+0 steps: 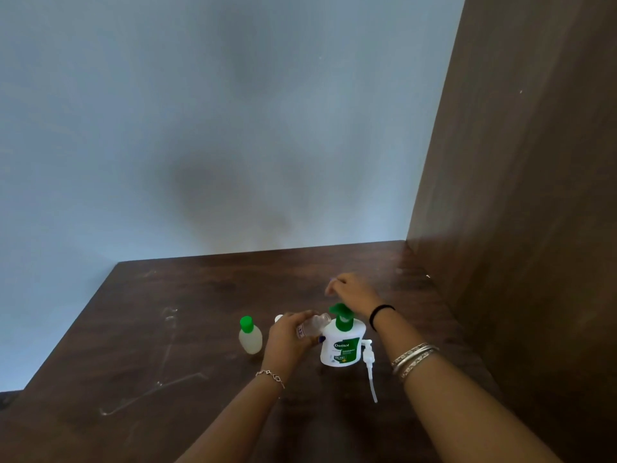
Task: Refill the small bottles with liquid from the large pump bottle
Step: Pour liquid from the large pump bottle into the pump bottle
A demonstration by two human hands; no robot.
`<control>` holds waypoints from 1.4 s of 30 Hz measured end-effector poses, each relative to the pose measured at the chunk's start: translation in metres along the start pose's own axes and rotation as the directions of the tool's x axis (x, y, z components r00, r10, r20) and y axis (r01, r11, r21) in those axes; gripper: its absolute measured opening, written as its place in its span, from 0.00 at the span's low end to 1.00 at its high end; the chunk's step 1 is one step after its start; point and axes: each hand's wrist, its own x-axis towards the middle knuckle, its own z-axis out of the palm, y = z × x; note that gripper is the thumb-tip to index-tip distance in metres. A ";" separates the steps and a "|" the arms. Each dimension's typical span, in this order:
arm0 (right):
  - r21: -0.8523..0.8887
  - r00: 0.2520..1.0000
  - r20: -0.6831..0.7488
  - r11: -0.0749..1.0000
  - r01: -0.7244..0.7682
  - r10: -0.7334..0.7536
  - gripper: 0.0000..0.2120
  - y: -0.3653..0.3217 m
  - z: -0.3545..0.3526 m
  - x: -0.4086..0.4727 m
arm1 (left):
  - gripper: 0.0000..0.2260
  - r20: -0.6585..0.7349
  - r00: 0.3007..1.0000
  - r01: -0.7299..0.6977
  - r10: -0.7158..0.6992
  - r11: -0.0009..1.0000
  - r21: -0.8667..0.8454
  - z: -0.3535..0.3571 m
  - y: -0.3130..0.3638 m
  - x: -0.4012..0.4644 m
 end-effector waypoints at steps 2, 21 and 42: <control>-0.044 0.996 0.085 0.999 -0.030 0.033 0.17 0.002 0.005 0.002 | 0.22 0.006 1.000 0.006 -0.006 1.000 0.000 0.001 0.000 0.004; -0.506 0.957 0.261 0.862 0.025 0.126 0.13 0.002 0.012 0.010 | 0.23 0.068 0.998 0.005 -0.006 1.000 0.013 0.004 0.001 0.018; -0.355 0.956 0.180 0.922 -0.157 0.232 0.13 0.001 0.020 0.011 | 0.25 0.131 0.990 0.033 -0.041 0.997 0.063 0.003 -0.001 0.023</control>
